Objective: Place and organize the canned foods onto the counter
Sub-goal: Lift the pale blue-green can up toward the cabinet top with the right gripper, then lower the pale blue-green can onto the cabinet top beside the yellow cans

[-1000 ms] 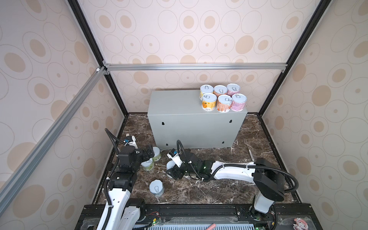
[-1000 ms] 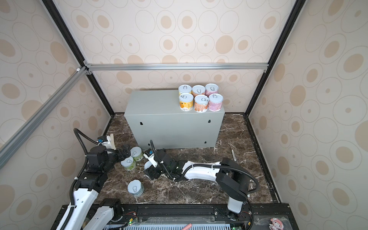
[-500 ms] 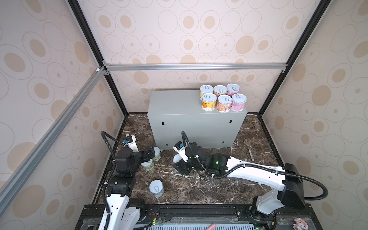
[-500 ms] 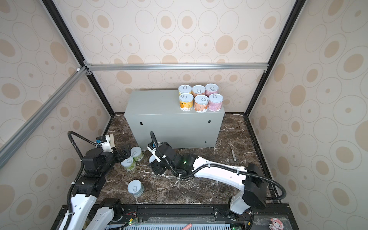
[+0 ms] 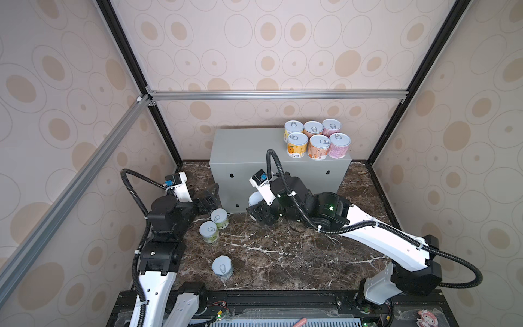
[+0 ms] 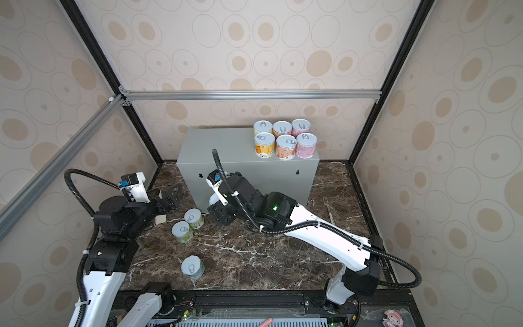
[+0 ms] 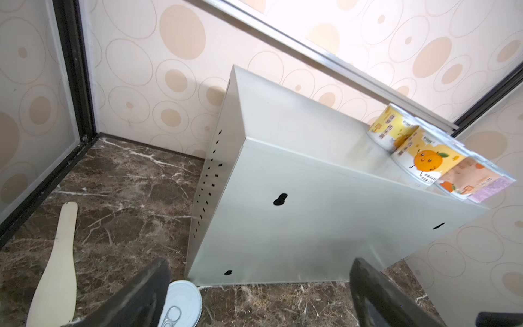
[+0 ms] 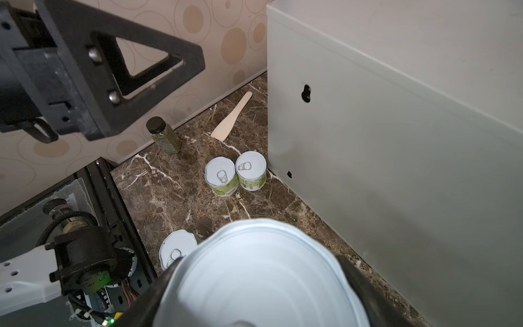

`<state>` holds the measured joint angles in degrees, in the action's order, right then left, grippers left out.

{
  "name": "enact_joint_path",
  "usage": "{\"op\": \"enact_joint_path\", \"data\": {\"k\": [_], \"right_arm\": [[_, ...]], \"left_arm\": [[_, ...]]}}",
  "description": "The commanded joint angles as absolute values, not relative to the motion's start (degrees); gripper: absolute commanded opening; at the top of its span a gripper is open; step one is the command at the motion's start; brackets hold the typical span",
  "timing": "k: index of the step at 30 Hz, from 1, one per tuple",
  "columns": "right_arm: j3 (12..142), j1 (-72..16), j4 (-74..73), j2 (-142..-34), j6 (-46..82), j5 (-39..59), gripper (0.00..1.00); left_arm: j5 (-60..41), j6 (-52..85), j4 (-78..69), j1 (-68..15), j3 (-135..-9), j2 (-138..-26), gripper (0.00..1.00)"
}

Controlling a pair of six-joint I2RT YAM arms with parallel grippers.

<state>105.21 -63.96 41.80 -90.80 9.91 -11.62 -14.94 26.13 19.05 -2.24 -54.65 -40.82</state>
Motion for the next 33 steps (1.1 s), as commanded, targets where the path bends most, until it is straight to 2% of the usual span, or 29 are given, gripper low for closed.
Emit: {"op": "enact_joint_path", "data": {"k": [1, 13, 20, 33], "right_arm": [[113.5, -62.8, 47.8, -93.9, 7.1, -11.8, 0.57], [146.2, -54.8, 62.4, -108.8, 5.2, -7.4, 0.57], [148.8, -51.6, 60.2, -111.1, 4.6, -6.2, 0.58], [149.7, -47.7, 52.7, -114.2, 2.2, -7.3, 0.58]], "left_arm": [[-16.3, 25.5, 21.1, -1.9, -59.5, -42.5, 0.99], [-20.2, 27.2, 17.8, -2.0, -64.0, -48.2, 0.99], [-22.6, 28.8, 14.0, -2.1, -63.4, -50.5, 0.99], [-21.3, 27.9, 12.0, -4.1, -67.1, -54.3, 0.99]]}}
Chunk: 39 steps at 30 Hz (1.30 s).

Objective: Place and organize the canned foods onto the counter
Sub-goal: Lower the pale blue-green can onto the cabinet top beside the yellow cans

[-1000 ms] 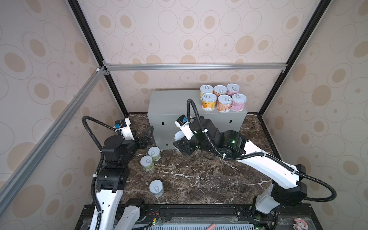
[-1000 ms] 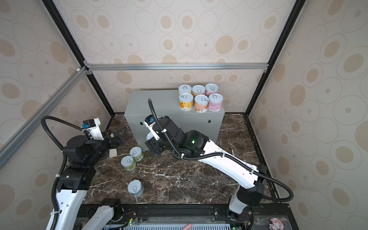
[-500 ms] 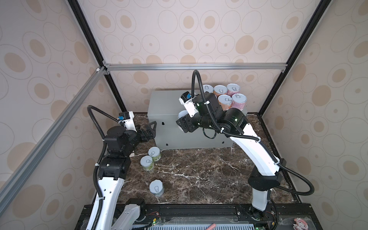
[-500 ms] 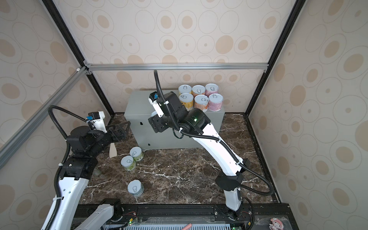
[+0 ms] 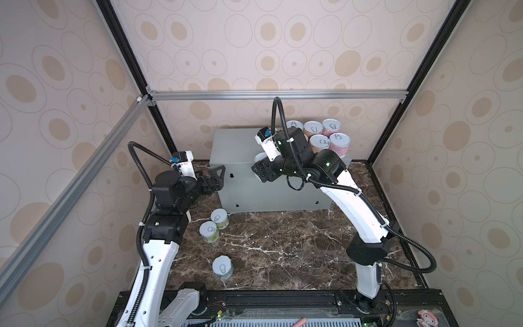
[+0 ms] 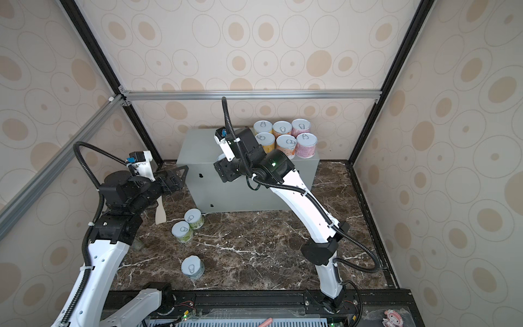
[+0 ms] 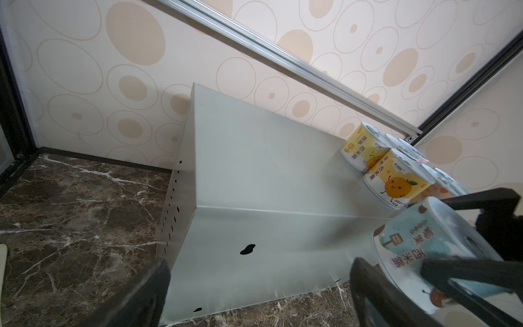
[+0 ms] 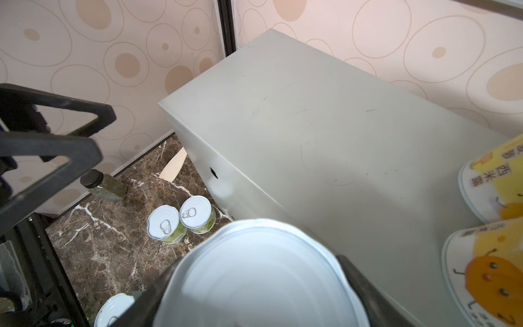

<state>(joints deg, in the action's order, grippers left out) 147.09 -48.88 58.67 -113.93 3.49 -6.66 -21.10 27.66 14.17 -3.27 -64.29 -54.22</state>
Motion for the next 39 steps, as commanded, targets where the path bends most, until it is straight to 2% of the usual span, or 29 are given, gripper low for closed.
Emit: {"op": "enact_joint_path", "data": {"k": [1, 23, 29, 39], "right_arm": [[149.8, -47.2, 52.1, -114.5, 2.3, -7.3, 0.58], [152.8, -41.6, 41.7, -121.9, -1.0, -7.3, 0.55], [151.8, -41.3, 41.2, -122.6, -1.4, -8.0, 0.6], [150.0, -41.1, 40.5, -122.0, -2.8, -8.1, 0.81]], "left_arm": [[-21.1, 27.9, 11.9, -4.4, -67.0, -54.5, 0.99], [-14.8, 26.4, 11.2, -12.0, -63.7, -55.4, 0.99], [-14.4, 26.5, 10.8, -13.1, -62.6, -54.9, 0.99], [-12.9, 25.8, 11.5, -14.2, -62.8, -54.6, 0.99]]}}
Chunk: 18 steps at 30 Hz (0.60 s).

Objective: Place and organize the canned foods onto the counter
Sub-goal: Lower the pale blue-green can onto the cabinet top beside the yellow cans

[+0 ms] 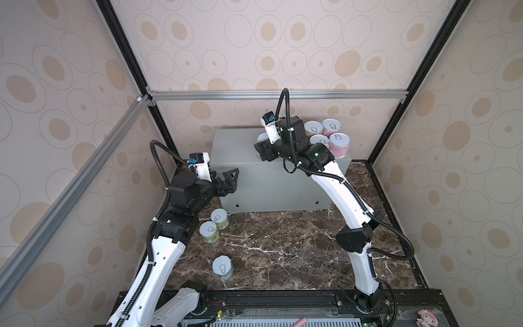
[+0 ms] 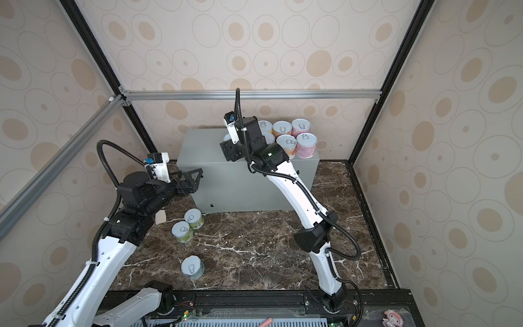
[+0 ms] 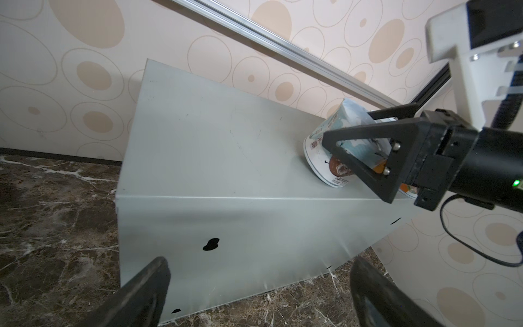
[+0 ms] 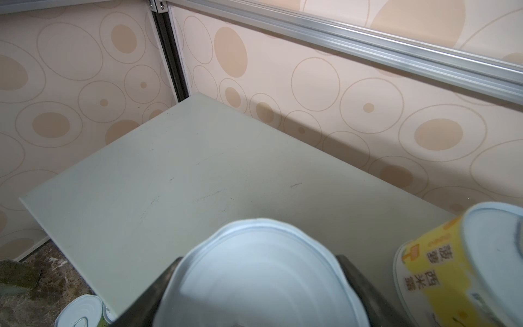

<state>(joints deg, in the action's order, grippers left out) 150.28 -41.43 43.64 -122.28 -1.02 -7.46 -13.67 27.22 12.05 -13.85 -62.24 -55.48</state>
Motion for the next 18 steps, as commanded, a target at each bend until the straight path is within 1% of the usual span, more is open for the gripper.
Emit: {"op": "enact_joint_path", "data": {"k": [1, 6, 12, 18], "right_arm": [[149.9, -41.1, 40.4, -121.8, -2.9, -8.3, 0.83], [149.1, -41.2, 39.9, -121.1, -3.3, -8.3, 0.88], [149.1, -41.2, 39.6, -120.4, -3.4, -8.0, 0.9], [149.0, -41.1, 39.9, -117.7, -3.2, -6.6, 0.91]], "left_arm": [[-12.8, 25.7, 11.5, -14.2, -63.0, -54.6, 0.99], [-12.6, 24.3, 12.5, -14.4, -64.8, -55.6, 0.99], [-14.9, 21.6, 14.5, -15.3, -68.5, -58.0, 0.99], [-15.3, 16.5, 18.6, -19.0, -73.6, -63.0, 0.99]]}}
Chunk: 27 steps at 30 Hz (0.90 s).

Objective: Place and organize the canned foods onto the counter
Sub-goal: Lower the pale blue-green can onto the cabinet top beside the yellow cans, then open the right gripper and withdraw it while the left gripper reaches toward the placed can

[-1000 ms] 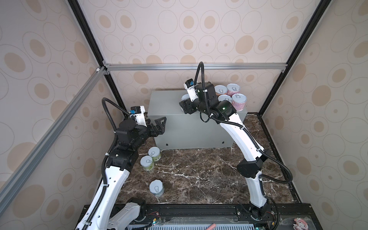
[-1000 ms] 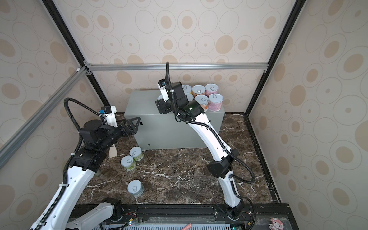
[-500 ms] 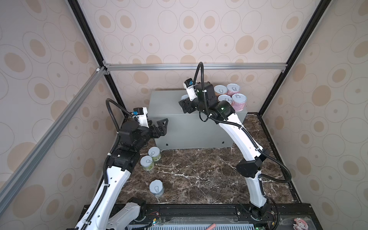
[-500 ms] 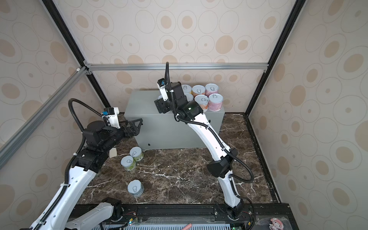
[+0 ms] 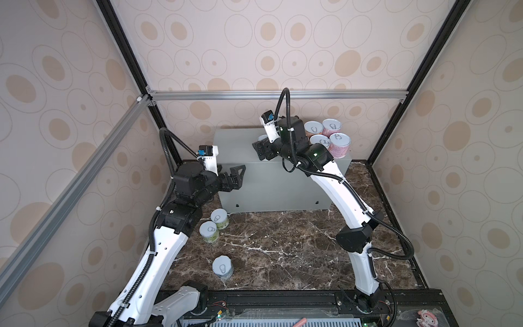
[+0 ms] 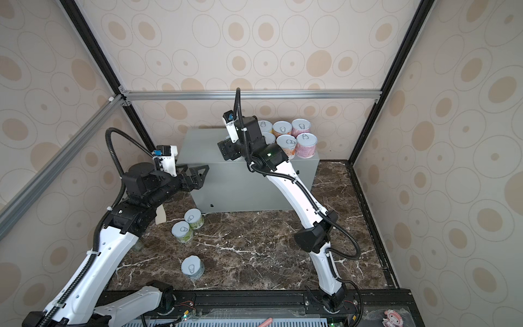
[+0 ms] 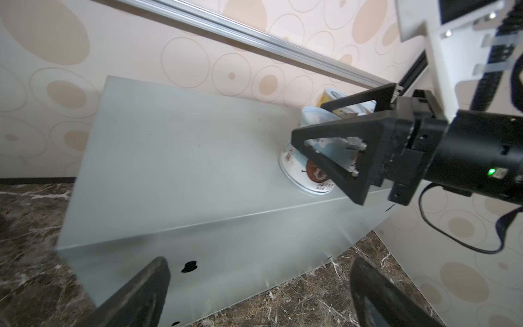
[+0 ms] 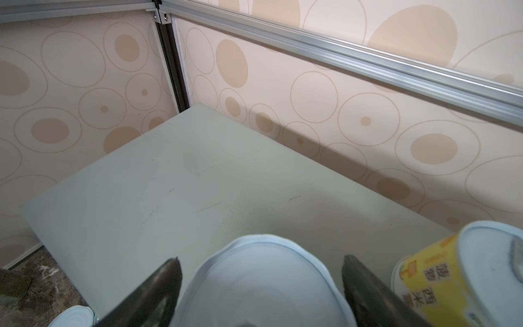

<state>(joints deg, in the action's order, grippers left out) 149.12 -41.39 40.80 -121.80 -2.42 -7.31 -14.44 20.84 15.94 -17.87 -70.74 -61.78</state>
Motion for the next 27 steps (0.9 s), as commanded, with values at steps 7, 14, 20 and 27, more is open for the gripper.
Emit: {"op": "enact_joint_path", "data": {"k": [7, 14, 20, 27], "right_arm": [[142.4, -41.3, 39.1, -109.3, -2.4, -4.7, 0.91], [127.3, -41.3, 34.5, -96.6, -0.6, -2.9, 0.91], [109.0, -41.3, 30.3, -83.2, 2.8, -2.5, 0.91], [75.6, -41.5, 20.7, -62.5, 10.1, -3.5, 0.91]], "left_arm": [[-15.6, 14.8, 19.0, -20.3, -77.1, -65.7, 0.99], [-14.9, 13.0, 22.0, -20.8, -83.0, -69.1, 0.89], [-15.2, 11.8, 23.3, -21.5, -86.9, -71.2, 0.79], [-14.6, 9.3, 25.1, -23.1, -90.6, -74.7, 0.73]]}}
